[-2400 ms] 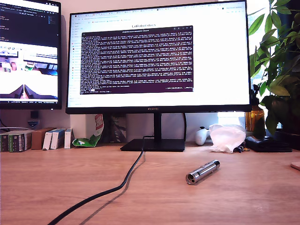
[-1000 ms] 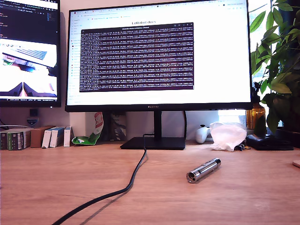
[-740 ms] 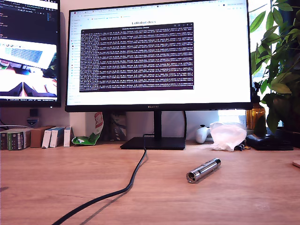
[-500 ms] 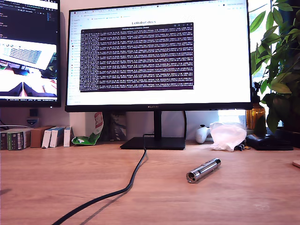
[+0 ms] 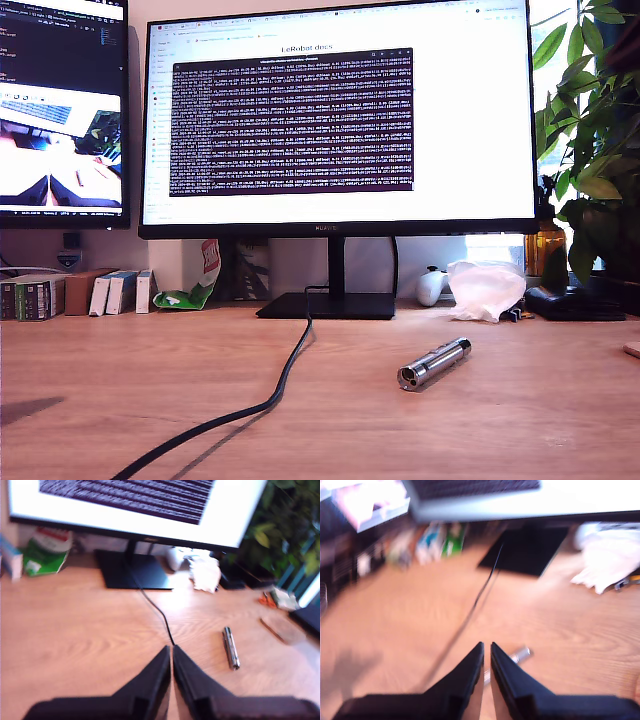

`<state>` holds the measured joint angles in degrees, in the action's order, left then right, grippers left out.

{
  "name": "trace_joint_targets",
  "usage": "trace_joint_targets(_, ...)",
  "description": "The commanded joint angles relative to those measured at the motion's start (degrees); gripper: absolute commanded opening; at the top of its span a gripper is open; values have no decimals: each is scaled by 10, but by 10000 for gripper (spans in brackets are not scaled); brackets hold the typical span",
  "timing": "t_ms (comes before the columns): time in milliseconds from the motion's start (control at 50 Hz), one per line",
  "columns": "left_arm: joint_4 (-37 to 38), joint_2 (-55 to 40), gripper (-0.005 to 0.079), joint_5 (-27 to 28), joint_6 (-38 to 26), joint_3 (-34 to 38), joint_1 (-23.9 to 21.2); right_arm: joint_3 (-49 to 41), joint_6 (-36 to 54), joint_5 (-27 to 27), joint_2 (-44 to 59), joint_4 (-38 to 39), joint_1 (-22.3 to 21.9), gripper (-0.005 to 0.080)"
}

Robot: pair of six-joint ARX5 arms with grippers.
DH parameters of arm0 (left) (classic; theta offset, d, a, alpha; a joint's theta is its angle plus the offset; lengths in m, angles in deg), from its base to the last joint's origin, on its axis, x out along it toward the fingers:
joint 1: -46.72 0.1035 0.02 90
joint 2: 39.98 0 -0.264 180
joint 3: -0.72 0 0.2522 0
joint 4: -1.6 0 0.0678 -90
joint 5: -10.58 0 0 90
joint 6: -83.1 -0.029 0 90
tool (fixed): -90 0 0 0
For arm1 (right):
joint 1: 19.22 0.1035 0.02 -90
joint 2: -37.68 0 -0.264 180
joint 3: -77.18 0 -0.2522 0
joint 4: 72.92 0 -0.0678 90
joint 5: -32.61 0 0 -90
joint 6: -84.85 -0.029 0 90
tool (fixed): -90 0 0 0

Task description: Pick the metallic laser pointer with your right arm, pass it to your left arm, then place it down to the left side of the table

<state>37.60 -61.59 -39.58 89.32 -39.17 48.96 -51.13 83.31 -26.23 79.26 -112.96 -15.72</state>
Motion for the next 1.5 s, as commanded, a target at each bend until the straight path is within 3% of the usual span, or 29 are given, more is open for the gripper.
trace_joint_targets(0,14,-33,-18,4,-44,-22,-2,15,33,4,35,-11,7,-11)
trace_joint_targets(180,90,-141,-9,3,-190,-86,-2,56,157,1,119,-37,33,0)
trace_joint_targets(280,106,-194,-9,-4,-235,-108,-19,75,248,-3,160,-41,48,0)
trace_joint_targets(400,103,-251,-9,-38,-289,-127,-41,98,276,-21,202,-65,77,1)
trace_joint_targets(540,92,-304,-9,-47,-288,-144,-61,108,379,-68,249,-68,120,40)
trace_joint_targets(680,61,-336,-9,-46,-288,-145,-72,110,520,-140,291,-56,157,187)
trace_joint_targets(840,53,-340,-9,-47,-287,-146,-83,110,676,-239,331,-26,186,206)
trace_joint_targets(960,48,-339,-9,-45,-287,-146,-83,117,779,-285,353,-15,208,280)
trace_joint_targets(1220,44,-339,-9,-41,-285,-146,-92,164,848,-284,439,-4,236,344)
trace_joint_targets(1480,47,-339,-9,-41,-285,-146,-100,209,873,-223,495,-28,243,371)
